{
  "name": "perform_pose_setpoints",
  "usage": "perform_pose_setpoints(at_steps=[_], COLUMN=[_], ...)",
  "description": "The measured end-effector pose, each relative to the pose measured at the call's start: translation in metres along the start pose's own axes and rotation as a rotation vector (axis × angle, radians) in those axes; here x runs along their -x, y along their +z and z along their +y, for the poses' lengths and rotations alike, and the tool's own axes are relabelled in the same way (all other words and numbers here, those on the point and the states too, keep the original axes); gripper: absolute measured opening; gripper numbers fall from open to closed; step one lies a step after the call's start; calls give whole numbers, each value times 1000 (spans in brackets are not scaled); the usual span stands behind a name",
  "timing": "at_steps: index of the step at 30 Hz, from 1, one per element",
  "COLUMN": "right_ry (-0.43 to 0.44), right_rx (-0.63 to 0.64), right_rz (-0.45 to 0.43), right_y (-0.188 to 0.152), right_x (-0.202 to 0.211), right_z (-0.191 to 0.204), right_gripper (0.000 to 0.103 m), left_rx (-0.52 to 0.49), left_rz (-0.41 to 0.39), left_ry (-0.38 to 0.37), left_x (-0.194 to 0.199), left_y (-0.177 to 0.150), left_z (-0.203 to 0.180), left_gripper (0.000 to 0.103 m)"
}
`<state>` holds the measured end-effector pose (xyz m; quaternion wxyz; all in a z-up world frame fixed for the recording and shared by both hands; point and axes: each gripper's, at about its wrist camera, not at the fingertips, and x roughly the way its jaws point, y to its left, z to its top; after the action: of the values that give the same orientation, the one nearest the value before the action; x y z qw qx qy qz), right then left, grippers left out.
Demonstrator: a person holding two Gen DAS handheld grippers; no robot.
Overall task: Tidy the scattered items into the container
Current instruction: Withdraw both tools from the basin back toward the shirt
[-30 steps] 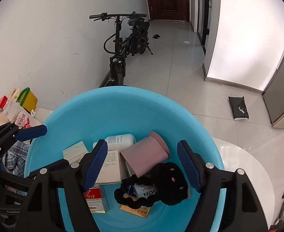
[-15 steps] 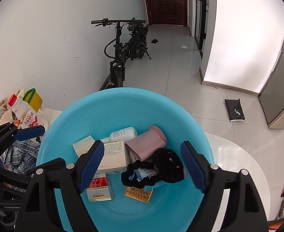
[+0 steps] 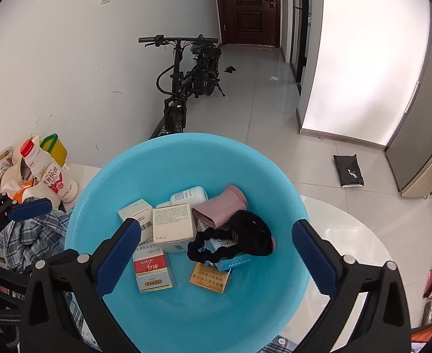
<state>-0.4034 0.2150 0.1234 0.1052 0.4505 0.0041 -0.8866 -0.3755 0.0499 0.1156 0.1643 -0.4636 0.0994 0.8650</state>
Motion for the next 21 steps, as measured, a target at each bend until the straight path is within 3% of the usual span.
perform_pose_setpoints(at_steps=[2, 18, 21], right_ry=[5, 61, 72], right_rx=[13, 112, 138], right_rz=[-9, -68, -75], right_y=[-4, -36, -46], right_x=[8, 65, 73], right_z=[2, 34, 41], right_gripper=[102, 102, 102], left_rx=[8, 13, 27], left_rz=[-23, -75, -70], left_ry=[-5, -42, -86], left_x=[8, 57, 66], left_y=[-2, -37, -48], left_z=[1, 4, 6], left_gripper=[85, 85, 85])
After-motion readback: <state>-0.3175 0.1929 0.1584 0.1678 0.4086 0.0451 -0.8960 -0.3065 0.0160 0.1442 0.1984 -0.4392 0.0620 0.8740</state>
